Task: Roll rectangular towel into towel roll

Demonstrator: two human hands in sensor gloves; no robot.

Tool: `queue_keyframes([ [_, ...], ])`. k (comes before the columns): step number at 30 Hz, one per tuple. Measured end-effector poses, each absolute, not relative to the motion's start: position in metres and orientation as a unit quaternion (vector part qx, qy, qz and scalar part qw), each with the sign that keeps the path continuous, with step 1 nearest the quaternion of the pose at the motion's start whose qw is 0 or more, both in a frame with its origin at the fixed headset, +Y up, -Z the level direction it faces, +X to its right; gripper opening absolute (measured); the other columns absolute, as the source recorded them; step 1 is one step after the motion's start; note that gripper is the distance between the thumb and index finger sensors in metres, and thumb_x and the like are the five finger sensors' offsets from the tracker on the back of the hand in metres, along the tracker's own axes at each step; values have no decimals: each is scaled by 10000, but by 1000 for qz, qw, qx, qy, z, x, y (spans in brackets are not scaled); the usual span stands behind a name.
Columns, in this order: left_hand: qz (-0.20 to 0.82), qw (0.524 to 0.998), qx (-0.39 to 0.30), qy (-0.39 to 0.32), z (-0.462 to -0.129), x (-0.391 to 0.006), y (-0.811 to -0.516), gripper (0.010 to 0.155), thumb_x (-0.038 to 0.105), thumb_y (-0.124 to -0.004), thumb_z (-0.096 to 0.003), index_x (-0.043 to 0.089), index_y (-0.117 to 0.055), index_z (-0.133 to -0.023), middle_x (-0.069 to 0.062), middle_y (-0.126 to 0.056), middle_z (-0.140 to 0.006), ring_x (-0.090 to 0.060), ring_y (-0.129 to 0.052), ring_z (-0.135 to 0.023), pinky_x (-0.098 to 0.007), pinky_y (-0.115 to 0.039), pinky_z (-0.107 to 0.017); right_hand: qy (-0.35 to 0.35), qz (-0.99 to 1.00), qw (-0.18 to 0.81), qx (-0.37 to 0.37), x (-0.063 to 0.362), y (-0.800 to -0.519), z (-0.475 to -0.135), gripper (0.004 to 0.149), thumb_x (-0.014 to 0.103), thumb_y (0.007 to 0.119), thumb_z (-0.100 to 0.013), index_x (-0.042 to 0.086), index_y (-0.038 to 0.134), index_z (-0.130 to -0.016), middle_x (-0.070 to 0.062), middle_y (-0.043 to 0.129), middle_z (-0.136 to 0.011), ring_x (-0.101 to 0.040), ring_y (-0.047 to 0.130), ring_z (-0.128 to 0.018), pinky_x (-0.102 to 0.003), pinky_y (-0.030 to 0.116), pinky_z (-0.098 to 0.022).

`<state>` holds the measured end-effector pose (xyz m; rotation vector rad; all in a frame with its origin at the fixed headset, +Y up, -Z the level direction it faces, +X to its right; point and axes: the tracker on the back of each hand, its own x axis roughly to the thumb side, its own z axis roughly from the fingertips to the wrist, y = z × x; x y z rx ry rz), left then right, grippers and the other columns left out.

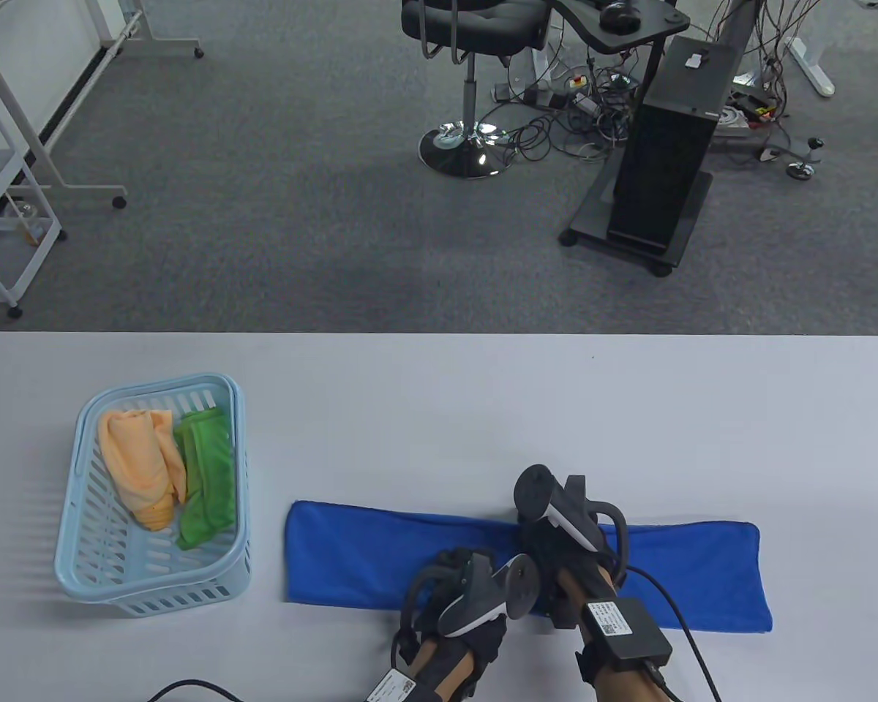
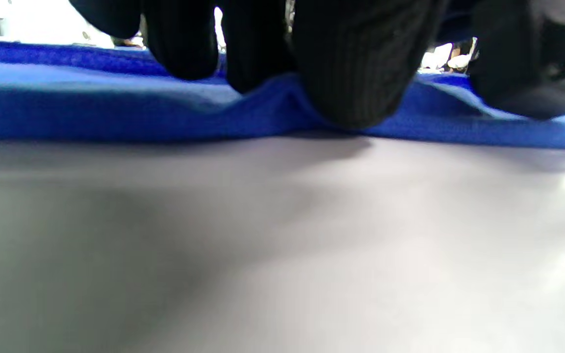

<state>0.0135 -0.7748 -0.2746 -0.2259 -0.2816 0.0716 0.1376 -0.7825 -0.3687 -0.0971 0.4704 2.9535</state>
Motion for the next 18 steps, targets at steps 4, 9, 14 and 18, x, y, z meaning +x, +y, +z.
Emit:
queue_keyframes([
  [4,72,986,-101,-110,-277,-3,-767,437,346,-862,-385,290,-900,-816,-72,-835,-877,-398,-681,-905,-637,-511,-689,165,980,99,-52,148,-775,-369,464,309,810,-301,213,809,-755,-96,503,-994,-333,584,-874,-612,413,-695],
  [9,144,985,-60,-72,-281,-29,-744,426,346,-837,-395,347,-861,-821,-83,-821,-902,-407,-668,-911,-642,-497,-691,188,940,268,-97,174,-746,-367,458,307,778,-332,302,752,-789,-181,684,-956,-374,792,-845,-660,499,-679],
  [14,207,977,4,-48,-284,-52,-708,428,354,-815,-411,374,-829,-838,-88,-828,-920,-333,-880,-761,-582,-679,-610,133,921,353,-95,190,-706,-356,483,319,786,-343,301,710,-820,-1,904,-692,-201,983,-556,-536,674,-630],
  [18,327,944,14,-28,-296,-71,-680,427,336,-824,-414,345,-840,-840,-110,-821,-984,-133,-1065,-343,-427,-889,-350,140,892,426,-47,194,-678,-344,761,294,795,-359,278,439,-1030,4,826,-758,-185,975,-556,-501,688,-625],
])
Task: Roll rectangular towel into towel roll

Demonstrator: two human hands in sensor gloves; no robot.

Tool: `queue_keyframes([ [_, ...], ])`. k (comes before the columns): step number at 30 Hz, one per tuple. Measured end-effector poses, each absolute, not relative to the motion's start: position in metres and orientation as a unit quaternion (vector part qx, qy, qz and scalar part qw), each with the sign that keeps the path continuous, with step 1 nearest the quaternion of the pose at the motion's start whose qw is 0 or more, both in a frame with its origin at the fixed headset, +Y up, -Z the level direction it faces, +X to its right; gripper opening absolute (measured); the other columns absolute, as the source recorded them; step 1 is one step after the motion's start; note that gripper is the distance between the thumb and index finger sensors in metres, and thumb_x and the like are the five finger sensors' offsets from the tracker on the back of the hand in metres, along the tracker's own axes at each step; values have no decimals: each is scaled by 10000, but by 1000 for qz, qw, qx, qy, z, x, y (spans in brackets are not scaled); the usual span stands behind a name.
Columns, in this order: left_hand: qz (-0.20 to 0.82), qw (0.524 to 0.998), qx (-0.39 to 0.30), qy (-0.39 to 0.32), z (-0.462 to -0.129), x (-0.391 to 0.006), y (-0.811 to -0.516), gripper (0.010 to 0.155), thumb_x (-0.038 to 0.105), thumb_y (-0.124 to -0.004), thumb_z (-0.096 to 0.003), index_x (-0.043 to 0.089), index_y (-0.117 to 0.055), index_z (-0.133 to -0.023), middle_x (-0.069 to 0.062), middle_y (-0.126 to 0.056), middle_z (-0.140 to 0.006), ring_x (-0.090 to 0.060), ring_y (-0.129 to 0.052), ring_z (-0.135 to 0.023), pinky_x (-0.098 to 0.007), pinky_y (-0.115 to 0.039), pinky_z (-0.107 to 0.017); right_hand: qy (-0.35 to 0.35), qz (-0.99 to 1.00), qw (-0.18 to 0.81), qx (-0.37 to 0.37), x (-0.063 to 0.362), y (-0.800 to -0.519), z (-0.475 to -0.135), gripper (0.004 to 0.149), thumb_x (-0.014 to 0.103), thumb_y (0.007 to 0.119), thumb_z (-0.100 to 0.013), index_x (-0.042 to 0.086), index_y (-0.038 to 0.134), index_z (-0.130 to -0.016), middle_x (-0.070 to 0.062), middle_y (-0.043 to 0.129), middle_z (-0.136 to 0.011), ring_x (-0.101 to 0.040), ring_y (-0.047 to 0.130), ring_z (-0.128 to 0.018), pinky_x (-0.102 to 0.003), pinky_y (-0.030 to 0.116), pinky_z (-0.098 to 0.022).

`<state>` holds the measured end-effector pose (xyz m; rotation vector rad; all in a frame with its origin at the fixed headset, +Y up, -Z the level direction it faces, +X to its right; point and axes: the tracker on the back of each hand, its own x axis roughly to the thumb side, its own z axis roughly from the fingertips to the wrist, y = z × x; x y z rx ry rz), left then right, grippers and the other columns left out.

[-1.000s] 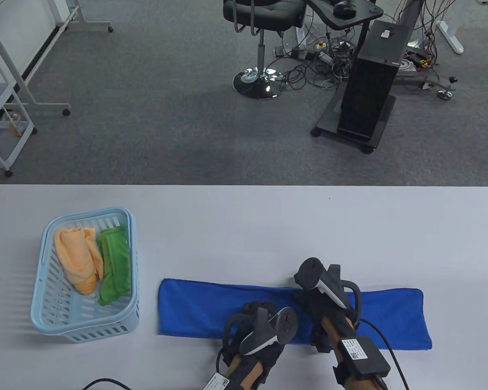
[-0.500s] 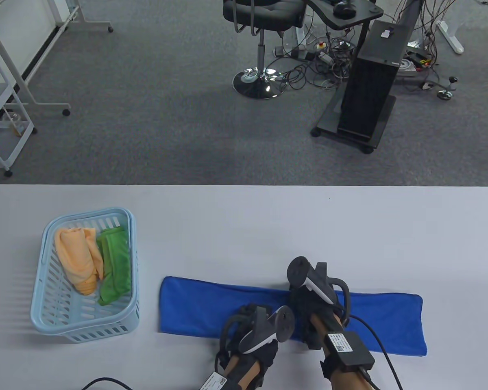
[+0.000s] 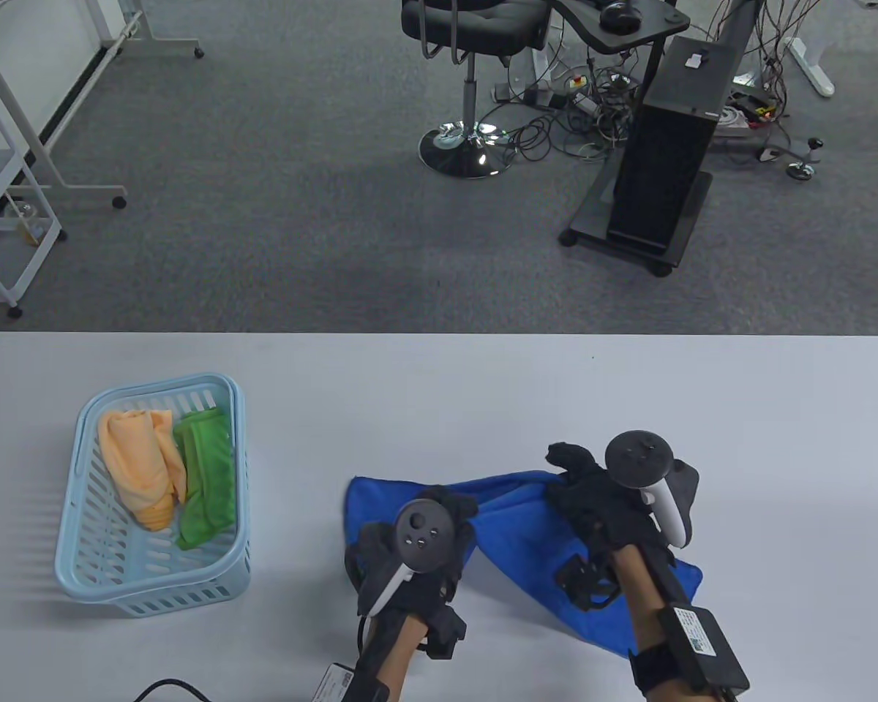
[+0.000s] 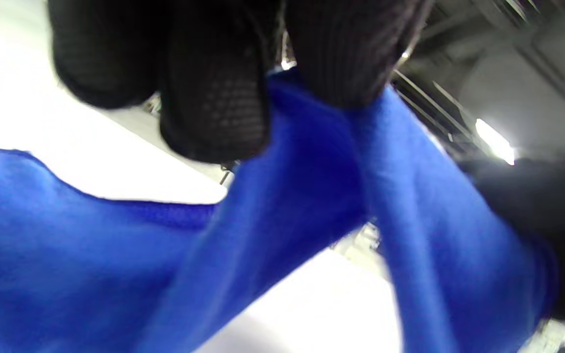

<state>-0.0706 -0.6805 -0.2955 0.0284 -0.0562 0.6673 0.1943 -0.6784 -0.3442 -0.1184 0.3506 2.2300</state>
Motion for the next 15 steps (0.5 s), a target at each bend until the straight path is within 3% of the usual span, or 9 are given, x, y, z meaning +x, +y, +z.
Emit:
queue_keyframes([
  [2,386,922,5,-22,-304,-78,-668,426,328,-829,-414,333,-844,-840,-110,-878,-947,-112,-1094,-296,-412,-911,-311,134,881,452,-31,193,-667,-338,810,289,801,-362,271,356,-1038,-10,799,-774,-171,983,-528,-480,711,-607],
  [4,425,905,0,-11,-311,-85,-656,433,311,-826,-419,336,-842,-851,-112,-903,-932,-182,-1122,-445,-466,-889,-392,130,875,467,-12,190,-655,-331,802,296,799,-365,264,362,-1037,-22,783,-774,-148,985,-495,-466,733,-591],
  [6,423,906,-11,9,-313,-93,-649,506,292,-799,-433,361,-791,-935,-141,-958,-875,-273,-1101,-533,-516,-853,-424,109,872,476,-13,187,-646,-326,798,302,792,-368,244,362,-1038,-24,773,-775,-127,981,-473,-456,746,-581],
  [9,392,919,-3,32,-303,-111,-640,586,338,-774,-445,360,-677,-1023,-125,-992,-797,-286,-1080,-555,-526,-835,-439,98,865,492,-11,179,-636,-323,794,301,793,-361,221,379,-1034,-35,774,-766,-114,987,-441,-446,764,-562],
  [12,401,915,-14,47,-293,-125,-641,587,451,-750,-442,282,-755,-1004,-139,-1034,-698,-290,-1085,-478,-527,-838,-404,87,863,498,-15,172,-629,-323,780,306,784,-369,214,385,-1033,-34,770,-767,-104,992,-441,-435,771,-559],
  [15,429,899,-89,13,-287,-118,-650,761,618,-696,-422,331,-565,-1115,-176,-1009,-791,-347,-1071,-577,-553,-823,-437,85,859,504,-5,163,-624,-322,769,308,780,-369,207,405,-1032,-27,766,-771,-107,994,-458,-435,763,-567],
])
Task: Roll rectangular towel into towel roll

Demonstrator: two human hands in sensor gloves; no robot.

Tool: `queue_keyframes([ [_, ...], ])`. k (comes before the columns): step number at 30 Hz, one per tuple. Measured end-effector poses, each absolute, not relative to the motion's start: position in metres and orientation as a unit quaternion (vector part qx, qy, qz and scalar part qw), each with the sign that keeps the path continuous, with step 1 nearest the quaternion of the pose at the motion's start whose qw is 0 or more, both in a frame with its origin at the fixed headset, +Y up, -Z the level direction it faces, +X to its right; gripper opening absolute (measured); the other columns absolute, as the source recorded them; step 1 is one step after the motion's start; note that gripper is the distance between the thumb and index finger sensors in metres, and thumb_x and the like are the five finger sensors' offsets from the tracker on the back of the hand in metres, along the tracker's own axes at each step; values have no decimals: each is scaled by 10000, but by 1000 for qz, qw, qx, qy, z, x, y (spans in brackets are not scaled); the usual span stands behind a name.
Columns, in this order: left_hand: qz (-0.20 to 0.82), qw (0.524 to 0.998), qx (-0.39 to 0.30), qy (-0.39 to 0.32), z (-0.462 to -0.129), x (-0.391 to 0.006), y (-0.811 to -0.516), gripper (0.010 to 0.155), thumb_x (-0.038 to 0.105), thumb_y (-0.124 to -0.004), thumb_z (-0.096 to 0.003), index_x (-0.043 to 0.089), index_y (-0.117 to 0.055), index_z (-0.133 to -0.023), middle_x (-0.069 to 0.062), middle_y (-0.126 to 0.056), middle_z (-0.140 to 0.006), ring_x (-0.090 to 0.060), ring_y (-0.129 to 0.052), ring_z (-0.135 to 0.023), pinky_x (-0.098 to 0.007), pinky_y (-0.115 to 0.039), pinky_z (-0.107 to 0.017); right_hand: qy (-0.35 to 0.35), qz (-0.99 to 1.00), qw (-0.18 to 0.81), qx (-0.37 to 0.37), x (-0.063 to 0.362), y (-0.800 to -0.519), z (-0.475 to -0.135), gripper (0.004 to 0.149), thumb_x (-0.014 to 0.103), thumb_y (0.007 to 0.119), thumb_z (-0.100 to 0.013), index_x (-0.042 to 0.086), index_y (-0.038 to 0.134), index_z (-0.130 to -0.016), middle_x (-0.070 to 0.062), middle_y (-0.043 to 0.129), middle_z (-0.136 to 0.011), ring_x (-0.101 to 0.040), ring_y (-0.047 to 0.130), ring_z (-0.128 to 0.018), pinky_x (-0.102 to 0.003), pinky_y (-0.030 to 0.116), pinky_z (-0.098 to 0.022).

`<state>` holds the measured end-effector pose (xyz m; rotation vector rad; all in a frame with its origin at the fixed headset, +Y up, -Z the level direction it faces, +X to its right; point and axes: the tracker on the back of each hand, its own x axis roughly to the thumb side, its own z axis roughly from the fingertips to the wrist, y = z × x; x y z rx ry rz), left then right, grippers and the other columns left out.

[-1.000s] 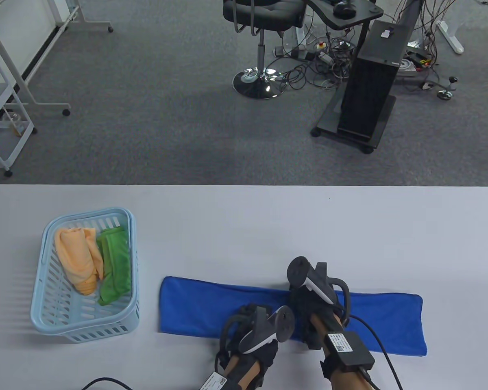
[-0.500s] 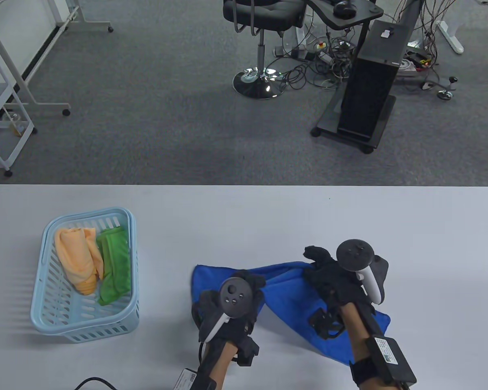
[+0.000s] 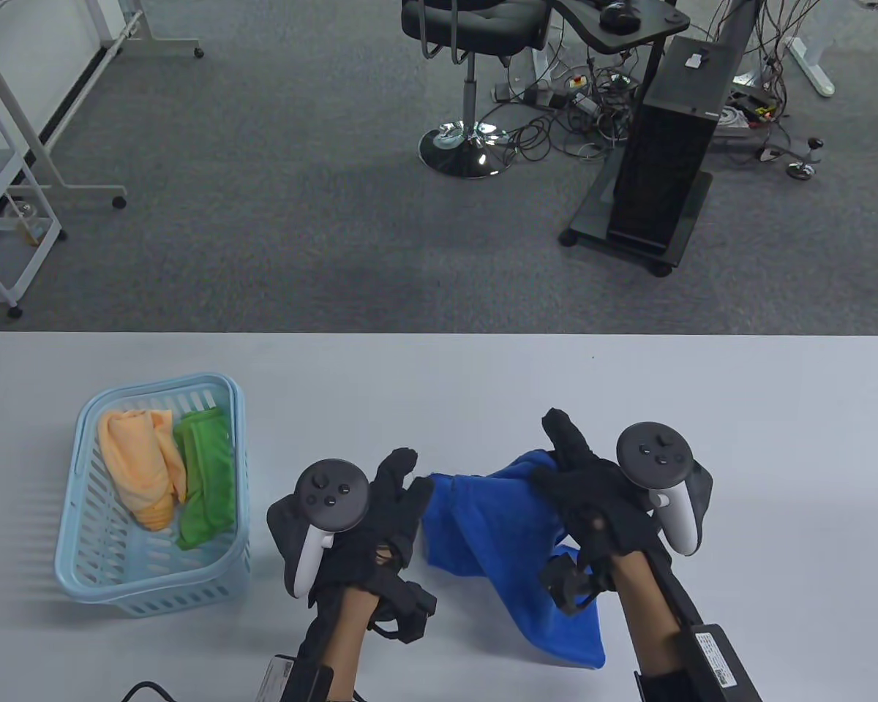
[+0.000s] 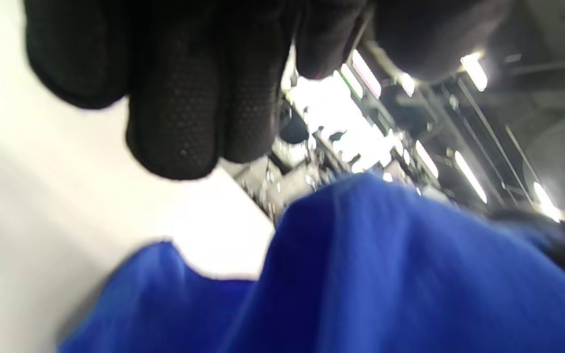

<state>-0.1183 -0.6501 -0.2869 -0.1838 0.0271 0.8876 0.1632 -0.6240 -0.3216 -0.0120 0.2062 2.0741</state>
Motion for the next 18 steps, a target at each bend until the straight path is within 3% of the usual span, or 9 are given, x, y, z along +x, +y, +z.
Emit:
queue_keyframes([
  [2,463,878,-122,-5,-288,-107,-656,935,678,-717,-394,238,-386,-1149,-225,-910,-916,-395,-1007,-717,-577,-791,-490,87,855,512,2,159,-622,-319,770,308,777,-372,202,399,-1033,-23,759,-779,-107,992,-470,-433,759,-572],
  [3,485,865,-124,-9,-290,-104,-657,948,648,-768,-390,262,-348,-1146,-223,-884,-939,-397,-982,-755,-584,-775,-513,86,853,516,3,158,-620,-318,768,304,779,-370,201,403,-1032,-25,759,-779,-112,992,-474,-436,756,-574],
  [6,543,831,-112,-35,-299,-90,-653,834,364,-882,-420,408,-390,-1091,-112,-913,-825,-346,-956,-687,-601,-733,-534,86,852,517,19,160,-611,-312,768,272,784,-369,212,405,-1035,-23,732,-806,-166,963,-567,-485,707,-608],
  [10,461,875,-95,-108,-305,-75,-626,740,222,-841,-443,468,-491,-1047,-120,-844,-783,-343,-875,-645,-636,-661,-580,71,911,404,49,166,-596,-306,776,229,787,-369,240,395,-1039,-21,697,-826,-223,881,-669,-548,631,-648],
  [12,343,929,-88,-108,-306,-68,-613,586,237,-829,-441,348,-746,-1011,-109,-839,-778,-327,-873,-638,-635,-659,-589,66,937,337,62,164,-592,-304,770,236,794,-364,256,419,-1037,-13,706,-819,-229,875,-683,-557,623,-653],
  [13,268,955,-69,-107,-307,-64,-606,489,259,-831,-433,282,-886,-918,-98,-856,-761,-313,-890,-622,-629,-676,-582,76,945,312,67,162,-590,-304,748,237,794,-365,255,460,-1034,-13,713,-816,-237,871,-686,-561,617,-655],
  [14,217,969,-53,-105,-306,-60,-601,473,288,-821,-430,275,-901,-896,-77,-865,-753,-293,-902,-619,-620,-687,-584,90,949,292,71,159,-589,-304,695,244,785,-371,263,541,-1021,-13,714,-815,-247,856,-700,-565,610,-658],
  [16,188,977,-31,-100,-306,-57,-593,437,315,-819,-425,317,-921,-849,-62,-878,-751,-292,-912,-631,-619,-690,-586,113,961,244,63,156,-589,-308,563,266,781,-372,270,738,-934,-22,730,-796,-267,838,-716,-575,600,-658],
  [18,201,975,-25,-90,-308,-60,-588,430,328,-827,-421,321,-935,-837,-65,-883,-767,-301,-914,-645,-619,-687,-590,109,972,202,44,157,-588,-312,519,325,784,-364,275,794,-881,-17,736,-775,-272,827,-726,-576,597,-660],
])
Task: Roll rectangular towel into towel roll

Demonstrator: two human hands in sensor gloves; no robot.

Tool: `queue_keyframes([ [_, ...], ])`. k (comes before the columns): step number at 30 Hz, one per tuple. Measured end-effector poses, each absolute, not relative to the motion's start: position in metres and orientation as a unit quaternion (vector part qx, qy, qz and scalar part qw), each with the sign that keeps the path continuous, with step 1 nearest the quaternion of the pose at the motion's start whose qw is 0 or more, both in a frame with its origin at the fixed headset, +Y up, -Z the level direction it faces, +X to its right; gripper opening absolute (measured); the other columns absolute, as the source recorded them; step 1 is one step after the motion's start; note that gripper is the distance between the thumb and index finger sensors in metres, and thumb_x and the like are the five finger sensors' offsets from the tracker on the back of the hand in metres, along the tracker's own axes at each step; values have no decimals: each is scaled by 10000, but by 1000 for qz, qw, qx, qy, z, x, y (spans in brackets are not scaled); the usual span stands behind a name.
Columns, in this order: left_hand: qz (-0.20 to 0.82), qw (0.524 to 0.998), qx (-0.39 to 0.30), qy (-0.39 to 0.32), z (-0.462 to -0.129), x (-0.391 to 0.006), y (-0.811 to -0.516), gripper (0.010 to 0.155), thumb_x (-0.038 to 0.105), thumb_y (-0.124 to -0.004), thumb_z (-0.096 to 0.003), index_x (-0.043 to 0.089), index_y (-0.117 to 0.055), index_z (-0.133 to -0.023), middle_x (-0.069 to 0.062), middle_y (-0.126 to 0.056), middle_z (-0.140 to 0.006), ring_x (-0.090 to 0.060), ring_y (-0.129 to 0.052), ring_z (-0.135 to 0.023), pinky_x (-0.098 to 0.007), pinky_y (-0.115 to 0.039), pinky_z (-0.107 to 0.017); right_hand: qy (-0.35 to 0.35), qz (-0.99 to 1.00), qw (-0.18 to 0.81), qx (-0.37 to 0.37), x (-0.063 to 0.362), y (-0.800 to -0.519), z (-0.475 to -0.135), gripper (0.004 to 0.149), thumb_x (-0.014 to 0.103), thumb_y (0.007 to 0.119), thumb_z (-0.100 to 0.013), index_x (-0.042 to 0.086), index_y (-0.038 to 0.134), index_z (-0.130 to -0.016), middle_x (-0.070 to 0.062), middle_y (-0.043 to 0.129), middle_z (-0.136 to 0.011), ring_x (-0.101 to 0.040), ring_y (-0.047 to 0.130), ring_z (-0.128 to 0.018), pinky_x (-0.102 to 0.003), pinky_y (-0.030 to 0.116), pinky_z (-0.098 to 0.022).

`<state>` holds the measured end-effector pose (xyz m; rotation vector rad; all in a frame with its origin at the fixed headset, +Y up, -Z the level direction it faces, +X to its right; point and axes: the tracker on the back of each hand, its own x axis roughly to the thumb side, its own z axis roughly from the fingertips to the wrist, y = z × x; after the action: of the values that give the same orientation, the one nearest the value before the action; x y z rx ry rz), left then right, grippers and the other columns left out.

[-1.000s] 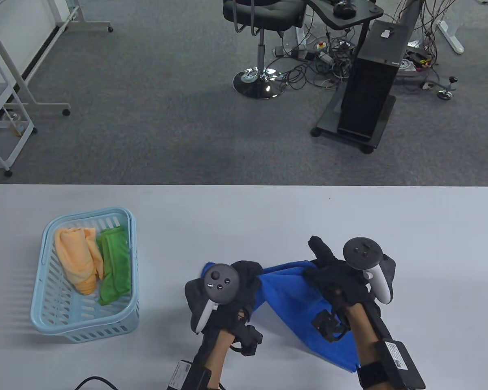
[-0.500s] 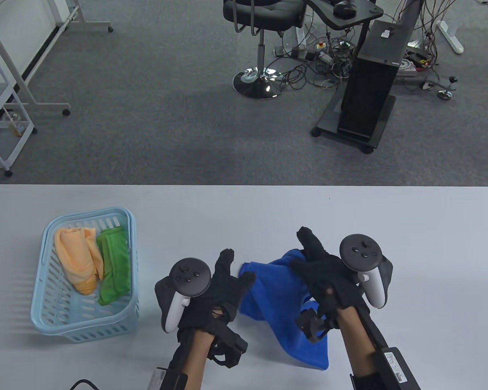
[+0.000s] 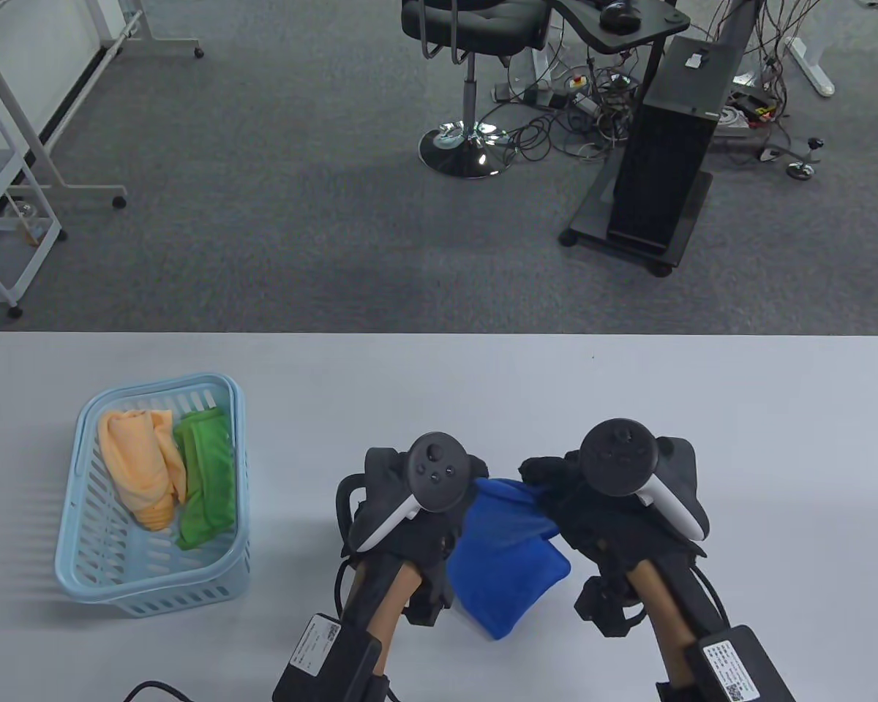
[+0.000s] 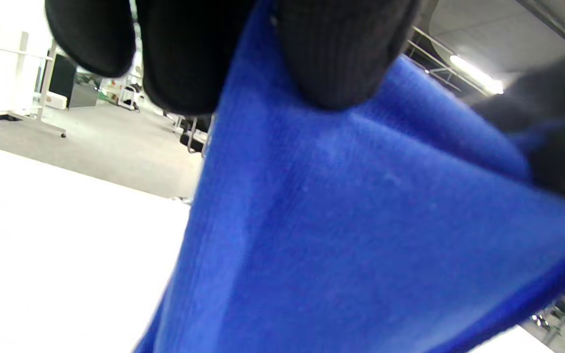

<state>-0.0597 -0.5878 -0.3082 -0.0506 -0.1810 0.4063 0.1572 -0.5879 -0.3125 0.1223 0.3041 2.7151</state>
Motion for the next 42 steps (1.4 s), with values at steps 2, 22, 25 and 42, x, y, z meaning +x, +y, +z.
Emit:
queue_keyframes([
  [2,224,971,-26,-78,-313,-65,-584,429,348,-841,-416,310,-955,-828,-96,-875,-825,-325,-913,-665,-628,-680,-590,96,976,194,27,161,-586,-319,498,367,785,-351,270,826,-838,-13,734,-770,-275,828,-720,-570,613,-649],
  [22,417,885,102,-181,-373,-69,-525,457,261,-799,-441,284,-861,-892,-90,-847,-1000,-257,-1026,-767,-572,-762,-581,-133,866,482,17,190,-546,-370,490,329,755,-342,273,781,-827,-51,716,-928,-97,971,-711,-383,811,-575],
  [25,388,890,130,-199,-358,-68,-526,455,282,-817,-431,295,-850,-885,-80,-834,-1008,-247,-1016,-778,-569,-756,-586,-166,869,464,52,192,-547,-359,490,325,776,-335,262,785,-821,-55,707,-932,-108,963,-719,-400,794,-583],
  [42,84,980,-79,-163,-254,-43,-753,438,456,-876,-362,270,-929,-754,-102,-939,-905,-306,-1009,-723,-555,-782,-535,145,978,144,50,211,-757,-280,541,421,804,-311,268,780,-830,-95,599,-976,-282,774,-865,-554,637,-648],
])
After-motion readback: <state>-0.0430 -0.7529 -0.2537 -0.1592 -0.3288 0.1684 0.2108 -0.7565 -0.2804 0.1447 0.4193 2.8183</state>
